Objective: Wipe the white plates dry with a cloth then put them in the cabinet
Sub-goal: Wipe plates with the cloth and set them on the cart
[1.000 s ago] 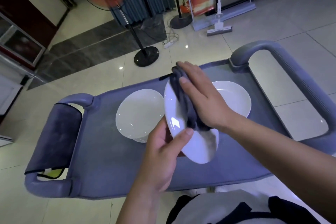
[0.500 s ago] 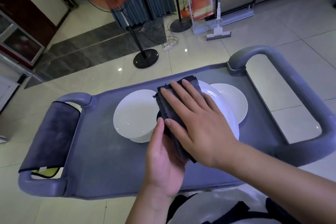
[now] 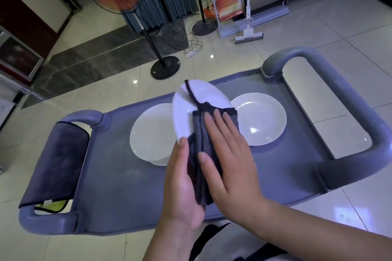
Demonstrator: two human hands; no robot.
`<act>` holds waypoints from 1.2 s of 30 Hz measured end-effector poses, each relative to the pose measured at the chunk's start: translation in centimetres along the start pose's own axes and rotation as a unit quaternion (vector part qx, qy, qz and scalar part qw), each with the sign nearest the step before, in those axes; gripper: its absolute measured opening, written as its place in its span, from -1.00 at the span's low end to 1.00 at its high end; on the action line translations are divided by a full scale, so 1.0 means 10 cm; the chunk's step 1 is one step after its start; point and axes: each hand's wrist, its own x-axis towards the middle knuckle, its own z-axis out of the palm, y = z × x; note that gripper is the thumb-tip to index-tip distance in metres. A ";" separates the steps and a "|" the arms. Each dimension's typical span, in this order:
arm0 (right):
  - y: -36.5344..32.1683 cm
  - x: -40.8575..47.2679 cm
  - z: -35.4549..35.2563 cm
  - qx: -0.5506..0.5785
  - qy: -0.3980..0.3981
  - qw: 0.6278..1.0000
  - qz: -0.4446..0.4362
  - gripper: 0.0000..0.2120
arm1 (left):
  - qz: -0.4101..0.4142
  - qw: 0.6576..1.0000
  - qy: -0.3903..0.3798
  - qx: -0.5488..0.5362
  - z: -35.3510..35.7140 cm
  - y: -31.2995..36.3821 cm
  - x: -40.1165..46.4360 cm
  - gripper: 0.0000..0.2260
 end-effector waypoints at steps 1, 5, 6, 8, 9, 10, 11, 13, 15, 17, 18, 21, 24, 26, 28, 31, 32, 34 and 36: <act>0.04 -0.03 0.01 -0.015 0.005 0.999 -0.036 -0.46 | 0.001 1.000 0.011 0.000 -0.01 0.03 0.01 -0.48; 0.27 -0.04 -0.03 -0.039 0.024 0.988 -0.145 -0.49 | 0.042 0.998 0.047 0.002 -0.07 0.13 0.05 -0.53; 0.36 -0.05 -0.04 -0.034 0.025 0.988 -0.150 -0.50 | 0.051 0.998 0.047 0.001 -0.08 0.17 0.05 -0.52; 0.53 -0.07 -0.04 0.011 0.024 0.992 -0.125 -0.50 | 0.064 0.997 0.043 0.007 -0.10 0.22 0.05 -0.52; 0.58 -0.09 -0.03 0.041 0.023 0.993 -0.104 -0.50 | 0.068 0.997 0.041 0.013 -0.10 0.23 0.05 -0.52; 0.61 -0.09 -0.02 0.063 0.024 0.994 -0.085 -0.50 | 0.071 0.996 0.040 0.020 -0.10 0.24 0.05 -0.53; 0.61 -0.09 0.00 0.076 0.027 0.994 -0.070 -0.49 | 0.072 0.996 0.041 0.024 -0.11 0.24 0.05 -0.53; 0.57 -0.03 0.01 0.092 0.033 0.994 -0.047 -0.50 | 0.076 0.996 0.039 0.024 -0.15 0.25 0.07 -0.53; 0.52 0.08 -0.01 0.117 0.030 0.993 -0.010 -0.51 | 0.081 0.996 0.031 0.029 -0.19 0.28 0.07 -0.52; 0.48 0.26 -0.06 0.151 0.017 0.988 0.035 -0.50 | 0.081 0.996 0.025 0.035 -0.24 0.32 0.08 -0.48; 0.47 0.37 -0.11 0.163 0.009 0.985 0.055 -0.50 | 0.080 0.996 0.020 0.038 -0.27 0.34 0.08 -0.47; 0.51 0.74 -0.26 0.145 -0.038 0.986 0.072 -0.47 | 0.073 0.996 0.008 0.041 -0.31 0.38 0.10 -0.44; 0.49 1.05 -0.43 0.038 -0.123 0.992 -0.016 -0.42 | 0.051 0.998 0.002 0.030 -0.33 0.39 0.13 -0.43; 0.38 1.13 -0.48 -0.079 -0.171 0.975 -0.118 -0.41 | 0.029 0.999 -0.007 0.023 -0.32 0.39 0.16 -0.47; 0.21 1.10 -0.47 -0.167 -0.193 0.947 -0.197 -0.41 | 0.005 1.000 -0.015 0.012 -0.30 0.35 0.18 -0.55; 0.04 0.94 -0.36 -0.184 -0.204 0.927 -0.258 -0.45 | -0.011 1.000 -0.012 -0.014 -0.28 0.28 0.18 -0.64; 0.04 0.91 -0.33 -0.170 -0.205 0.927 -0.264 -0.46 | -0.008 1.000 -0.011 -0.012 -0.26 0.26 0.18 -0.67; 0.11 0.91 -0.27 -0.129 -0.199 0.943 -0.234 -0.48 | 0.010 1.000 -0.004 -0.002 -0.25 0.21 0.15 -0.70; 0.22 0.96 -0.17 -0.068 -0.168 0.974 -0.136 -0.49 | 0.020 0.999 0.020 0.017 -0.25 0.16 0.12 -0.73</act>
